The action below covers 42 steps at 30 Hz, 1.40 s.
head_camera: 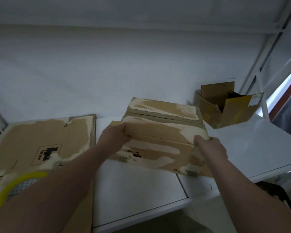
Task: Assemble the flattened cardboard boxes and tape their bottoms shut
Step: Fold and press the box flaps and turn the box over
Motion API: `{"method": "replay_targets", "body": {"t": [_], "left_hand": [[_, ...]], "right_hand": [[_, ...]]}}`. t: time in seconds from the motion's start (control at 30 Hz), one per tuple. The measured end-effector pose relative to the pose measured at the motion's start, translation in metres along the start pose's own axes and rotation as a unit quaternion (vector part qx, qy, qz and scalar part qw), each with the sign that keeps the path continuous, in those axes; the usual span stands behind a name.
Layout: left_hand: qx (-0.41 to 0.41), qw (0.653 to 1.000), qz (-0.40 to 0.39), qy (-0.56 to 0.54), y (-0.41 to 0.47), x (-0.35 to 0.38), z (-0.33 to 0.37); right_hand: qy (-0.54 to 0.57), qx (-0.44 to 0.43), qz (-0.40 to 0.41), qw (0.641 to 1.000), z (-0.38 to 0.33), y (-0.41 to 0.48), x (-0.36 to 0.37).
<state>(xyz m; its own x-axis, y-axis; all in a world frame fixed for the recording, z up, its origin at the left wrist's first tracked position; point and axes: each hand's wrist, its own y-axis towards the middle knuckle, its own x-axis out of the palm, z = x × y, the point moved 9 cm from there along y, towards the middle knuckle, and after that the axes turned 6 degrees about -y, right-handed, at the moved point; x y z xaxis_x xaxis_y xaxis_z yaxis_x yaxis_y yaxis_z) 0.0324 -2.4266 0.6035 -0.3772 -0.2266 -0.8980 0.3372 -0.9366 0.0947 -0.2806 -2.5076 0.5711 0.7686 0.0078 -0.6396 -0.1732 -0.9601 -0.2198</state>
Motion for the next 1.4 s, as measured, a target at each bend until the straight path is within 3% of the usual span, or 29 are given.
{"method": "replay_targets", "body": {"t": [0.1,0.2,0.33,0.4,0.47,0.53,0.6,0.67,0.77,0.87,1.0,1.2,1.27,1.33,1.4], "left_hand": [[0.034,0.999,0.003,0.001,-0.011,0.002,0.021],[0.042,0.999,-0.019,0.006,-0.025,0.011,0.036],[0.052,0.997,-0.064,0.015,-0.051,0.014,0.056],[0.046,0.987,-0.124,-0.089,-0.065,0.021,0.065],[0.042,0.95,-0.199,-0.237,-0.078,0.03,0.078],[0.051,0.962,-0.152,-0.223,-0.065,0.024,0.075],[0.04,0.988,-0.009,-0.15,-0.038,0.003,0.054],[0.012,0.99,0.07,-0.125,-0.017,-0.011,0.031],[-0.039,0.994,-0.006,-0.107,0.003,0.001,0.008],[-0.047,0.974,-0.087,-0.205,0.009,0.012,0.002],[-0.094,0.972,-0.098,-0.192,0.003,0.011,-0.02],[-0.075,0.981,-0.054,-0.17,-0.023,0.005,-0.033],[-0.069,0.987,-0.032,-0.142,-0.032,0.004,-0.03],[-0.059,0.992,-0.019,-0.114,-0.04,0.007,-0.025],[-0.046,0.991,-0.028,-0.125,-0.048,0.009,-0.02]], "right_hand": [[0.123,0.083,0.008,0.989,0.019,-0.002,0.002],[0.135,0.09,0.049,0.986,0.024,0.004,-0.011],[0.135,0.077,0.045,0.987,0.028,0.015,-0.014],[0.151,0.075,0.024,0.985,0.025,0.014,-0.006],[0.164,0.059,0.001,0.985,0.02,0.01,0.005],[0.167,0.049,0.003,0.985,0.018,0.006,0.011],[0.177,0.059,0.034,0.982,0.023,0.003,0.009],[0.192,0.087,0.036,0.977,0.03,0.0,0.014],[0.21,0.108,0.005,0.972,0.033,-0.008,0.029],[0.211,0.116,-0.012,0.97,0.031,-0.015,0.037],[0.19,0.095,-0.015,0.977,0.019,-0.019,0.04],[0.169,0.001,-0.036,0.985,-0.007,-0.018,0.041],[0.12,-0.057,-0.074,0.988,-0.024,-0.023,0.044],[-0.034,-0.131,-0.084,0.987,-0.039,-0.026,0.047],[-0.213,-0.184,-0.046,0.959,-0.051,-0.029,0.05]]}}
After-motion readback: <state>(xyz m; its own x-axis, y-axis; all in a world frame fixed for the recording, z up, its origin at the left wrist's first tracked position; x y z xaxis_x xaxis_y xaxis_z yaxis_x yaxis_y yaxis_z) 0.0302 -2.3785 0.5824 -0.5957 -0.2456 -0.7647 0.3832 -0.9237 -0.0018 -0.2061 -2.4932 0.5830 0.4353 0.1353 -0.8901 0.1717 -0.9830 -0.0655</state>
